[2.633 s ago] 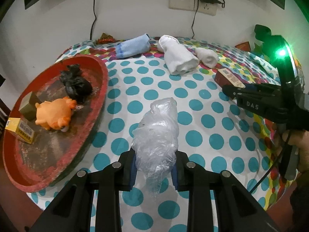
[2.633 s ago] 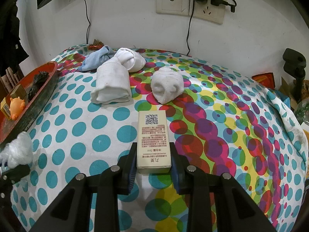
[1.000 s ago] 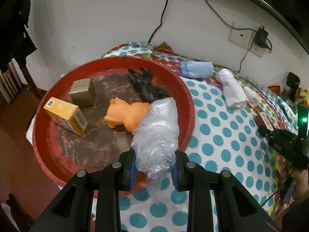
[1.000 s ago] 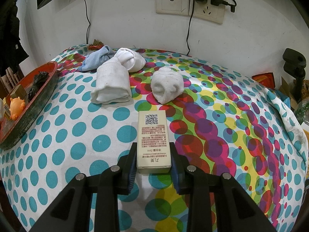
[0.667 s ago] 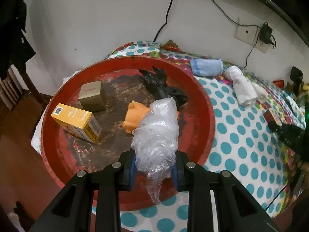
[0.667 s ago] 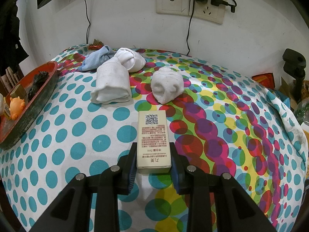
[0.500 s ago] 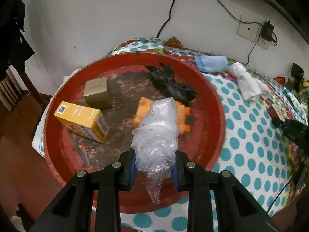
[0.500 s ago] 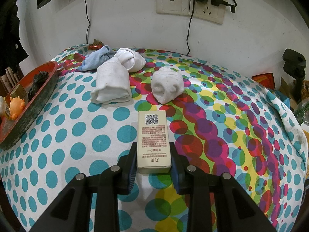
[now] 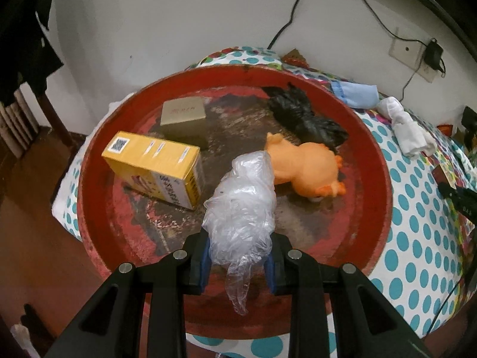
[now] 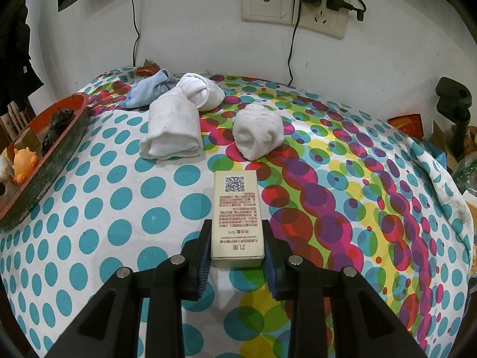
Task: Organize objects
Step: 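Carry the clear plastic bag with the left gripper over the red tray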
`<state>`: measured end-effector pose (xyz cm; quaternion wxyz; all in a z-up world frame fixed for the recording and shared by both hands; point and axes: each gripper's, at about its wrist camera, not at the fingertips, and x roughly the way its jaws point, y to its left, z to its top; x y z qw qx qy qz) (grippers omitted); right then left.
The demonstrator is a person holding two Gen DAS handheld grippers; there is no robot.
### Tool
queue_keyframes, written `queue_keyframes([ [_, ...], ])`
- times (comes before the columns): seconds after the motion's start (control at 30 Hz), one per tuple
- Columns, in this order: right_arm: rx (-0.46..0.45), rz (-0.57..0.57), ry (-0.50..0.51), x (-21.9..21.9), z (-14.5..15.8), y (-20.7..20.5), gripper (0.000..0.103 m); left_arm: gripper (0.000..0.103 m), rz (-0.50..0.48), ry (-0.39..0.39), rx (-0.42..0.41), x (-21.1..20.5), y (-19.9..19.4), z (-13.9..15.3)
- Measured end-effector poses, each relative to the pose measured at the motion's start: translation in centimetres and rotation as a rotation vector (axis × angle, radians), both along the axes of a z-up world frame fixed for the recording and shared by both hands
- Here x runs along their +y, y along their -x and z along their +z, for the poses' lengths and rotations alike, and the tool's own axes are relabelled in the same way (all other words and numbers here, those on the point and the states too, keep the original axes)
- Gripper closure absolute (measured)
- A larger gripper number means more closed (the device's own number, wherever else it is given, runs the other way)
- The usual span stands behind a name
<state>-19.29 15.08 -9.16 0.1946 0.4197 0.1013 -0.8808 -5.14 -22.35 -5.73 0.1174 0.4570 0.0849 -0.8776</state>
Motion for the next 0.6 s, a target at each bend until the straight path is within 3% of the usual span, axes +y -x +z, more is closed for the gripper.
queue_keyframes([
  [0.6,0.005,-0.003,-0.012,0.0,0.0,0.1,0.072,0.077,0.05,-0.021,0.002,-3.3,-0.3,-0.9],
])
